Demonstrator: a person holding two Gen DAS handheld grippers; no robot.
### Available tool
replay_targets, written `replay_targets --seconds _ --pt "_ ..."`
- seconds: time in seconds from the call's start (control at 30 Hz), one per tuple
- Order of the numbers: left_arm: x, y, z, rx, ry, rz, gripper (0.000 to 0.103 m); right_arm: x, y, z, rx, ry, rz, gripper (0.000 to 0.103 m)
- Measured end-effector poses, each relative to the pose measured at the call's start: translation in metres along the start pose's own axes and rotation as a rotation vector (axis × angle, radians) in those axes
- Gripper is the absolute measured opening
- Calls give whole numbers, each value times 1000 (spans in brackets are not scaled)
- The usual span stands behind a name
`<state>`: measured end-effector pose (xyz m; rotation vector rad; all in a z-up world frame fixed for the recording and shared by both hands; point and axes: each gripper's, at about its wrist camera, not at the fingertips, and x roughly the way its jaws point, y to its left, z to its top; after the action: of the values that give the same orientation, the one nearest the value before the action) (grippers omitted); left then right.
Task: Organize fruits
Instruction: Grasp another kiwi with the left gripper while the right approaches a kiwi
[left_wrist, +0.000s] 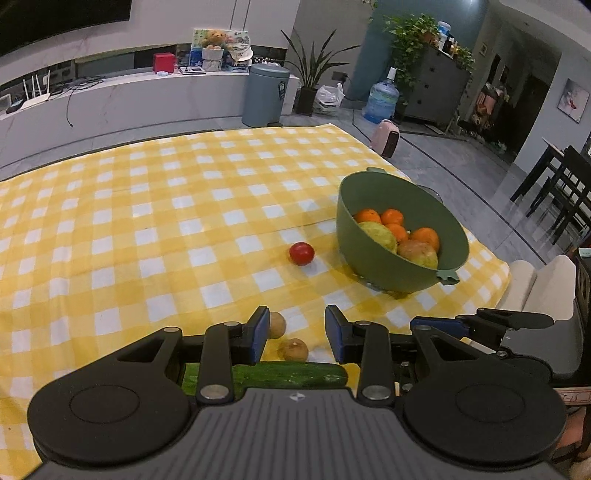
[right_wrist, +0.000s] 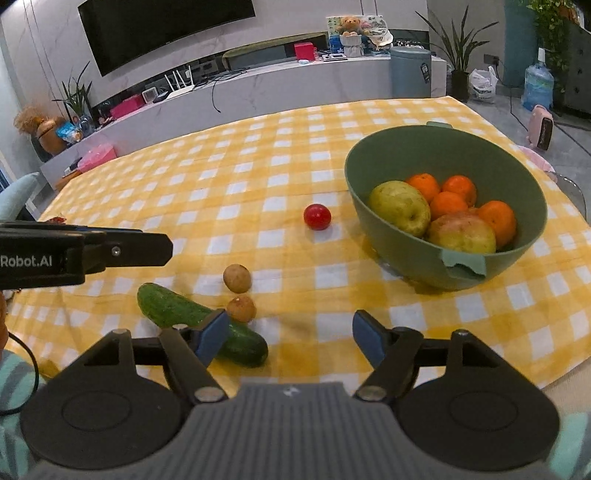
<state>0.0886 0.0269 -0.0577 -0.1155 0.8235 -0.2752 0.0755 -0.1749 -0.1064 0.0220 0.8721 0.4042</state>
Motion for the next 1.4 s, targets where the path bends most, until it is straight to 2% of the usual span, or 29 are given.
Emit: replay_targets --seconds 0.27,0.43,0.5,0.97,1.1,1.3,1.4 --pt "17 16 -5 -30 27 -14 41 12 8 0 -82 -83 -57 69" --pt "33 19 -4 -32 64 -35 40 24 6 3 -95 -67 -57 45" --pt "41 17 -5 -28 84 -33 38 29 5 4 -98 -52 -60 43" --pt "82 18 -4 -31 162 33 31 45 -14 2 -39 -5 -22 43" --pt "86 18 -3 -37 165 34 26 47 -13 2 -39 0 1 43" --pt "87 22 -4 -58 150 17 24 47 -8 2 -43 3 40 43" --pt "80 24 -3 -64 133 34 24 46 -7 4 -30 7 65 43"
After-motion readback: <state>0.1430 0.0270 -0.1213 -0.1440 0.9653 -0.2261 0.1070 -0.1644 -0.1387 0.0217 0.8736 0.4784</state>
